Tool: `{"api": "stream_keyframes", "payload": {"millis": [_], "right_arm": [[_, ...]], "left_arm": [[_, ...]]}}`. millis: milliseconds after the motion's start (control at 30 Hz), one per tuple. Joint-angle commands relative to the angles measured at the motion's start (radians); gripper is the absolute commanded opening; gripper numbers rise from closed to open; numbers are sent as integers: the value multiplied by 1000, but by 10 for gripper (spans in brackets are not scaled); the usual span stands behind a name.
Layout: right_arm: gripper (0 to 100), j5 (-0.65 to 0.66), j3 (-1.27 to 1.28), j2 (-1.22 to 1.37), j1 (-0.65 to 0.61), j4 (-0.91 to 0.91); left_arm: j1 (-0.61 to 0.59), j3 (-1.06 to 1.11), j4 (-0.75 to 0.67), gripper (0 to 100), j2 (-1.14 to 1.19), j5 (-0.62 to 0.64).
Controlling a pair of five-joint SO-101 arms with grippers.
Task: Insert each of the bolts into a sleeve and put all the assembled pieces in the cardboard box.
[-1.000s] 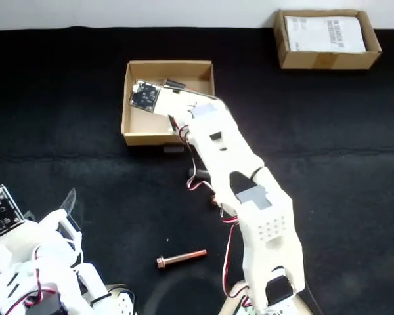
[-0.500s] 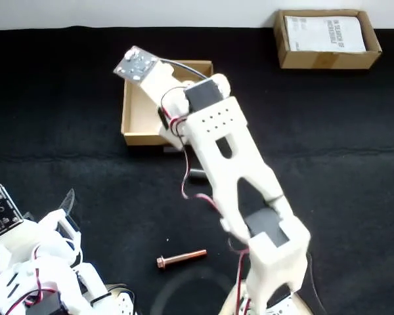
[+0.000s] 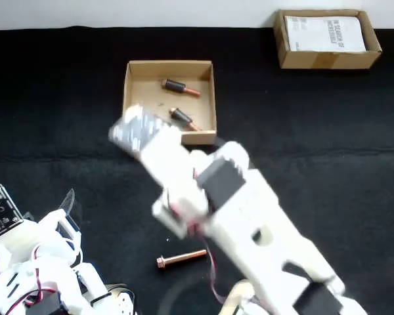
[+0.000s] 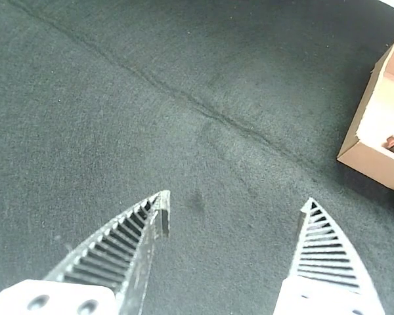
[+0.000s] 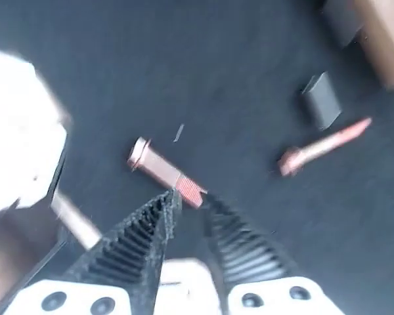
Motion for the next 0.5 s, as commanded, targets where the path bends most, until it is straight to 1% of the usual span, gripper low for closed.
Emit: {"api": "stream_keyframes", "payload": {"millis": [0,100,167,300,467], "right_arm": [[8,-106,286,-168,-74,7],[7,-127,473,-248,-116,7],[6,-81,572,-292,-127,7],[6,84,622,-303,-131,-25],[6,381,754,-196,-225,-104]], "left_arm": [[-7,1,-9,308,-7,3],[-7,1,-9,308,-7,3],[-7,2,-9,308,-7,3],[-8,35,-9,308,-7,3],[-25,82,-9,308,-7,3]]}}
